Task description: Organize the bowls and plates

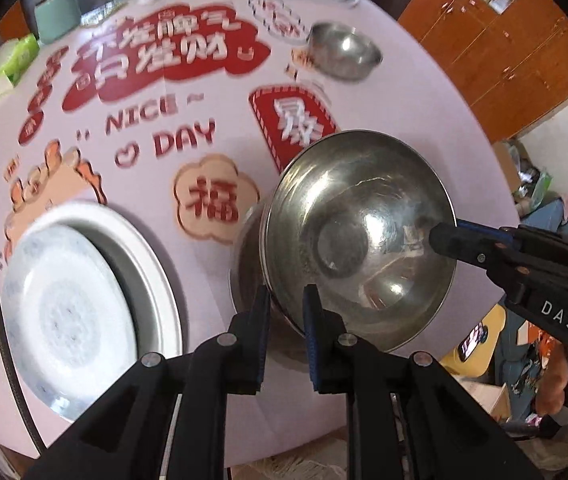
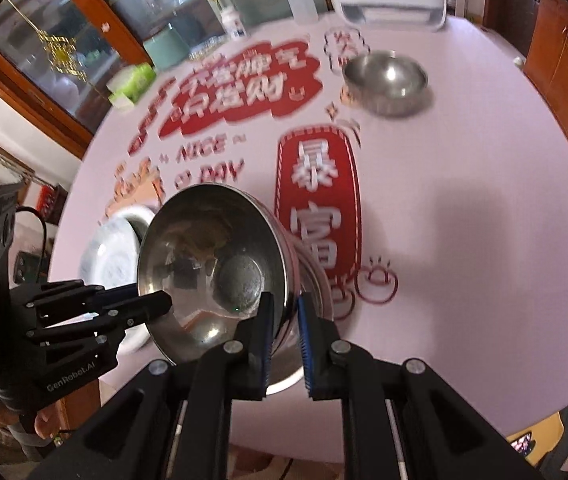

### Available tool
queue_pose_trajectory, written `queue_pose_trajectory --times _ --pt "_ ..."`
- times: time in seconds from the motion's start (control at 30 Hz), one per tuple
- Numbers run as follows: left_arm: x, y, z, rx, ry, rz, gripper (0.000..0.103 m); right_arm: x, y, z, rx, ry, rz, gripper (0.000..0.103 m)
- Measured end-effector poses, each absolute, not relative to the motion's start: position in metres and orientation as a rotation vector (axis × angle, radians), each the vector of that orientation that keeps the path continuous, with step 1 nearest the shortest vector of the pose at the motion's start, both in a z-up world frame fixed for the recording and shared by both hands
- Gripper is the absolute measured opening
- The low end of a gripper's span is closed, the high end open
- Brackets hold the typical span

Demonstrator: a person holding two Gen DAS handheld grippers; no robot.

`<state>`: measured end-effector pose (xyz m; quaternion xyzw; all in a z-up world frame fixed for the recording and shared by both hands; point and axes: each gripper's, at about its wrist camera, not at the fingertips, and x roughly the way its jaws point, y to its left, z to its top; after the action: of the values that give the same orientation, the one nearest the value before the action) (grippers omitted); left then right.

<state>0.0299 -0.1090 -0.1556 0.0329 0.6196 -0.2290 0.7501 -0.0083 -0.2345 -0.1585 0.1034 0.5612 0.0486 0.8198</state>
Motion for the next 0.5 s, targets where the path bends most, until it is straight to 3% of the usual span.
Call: queue_pose_trajectory --times 0.5 --pt "0.039 -0.113 -0.191 0.05 1.471 -0.479 0.014 0.002 -0.232 -0.198 0.183 1.328 0.105 0.012"
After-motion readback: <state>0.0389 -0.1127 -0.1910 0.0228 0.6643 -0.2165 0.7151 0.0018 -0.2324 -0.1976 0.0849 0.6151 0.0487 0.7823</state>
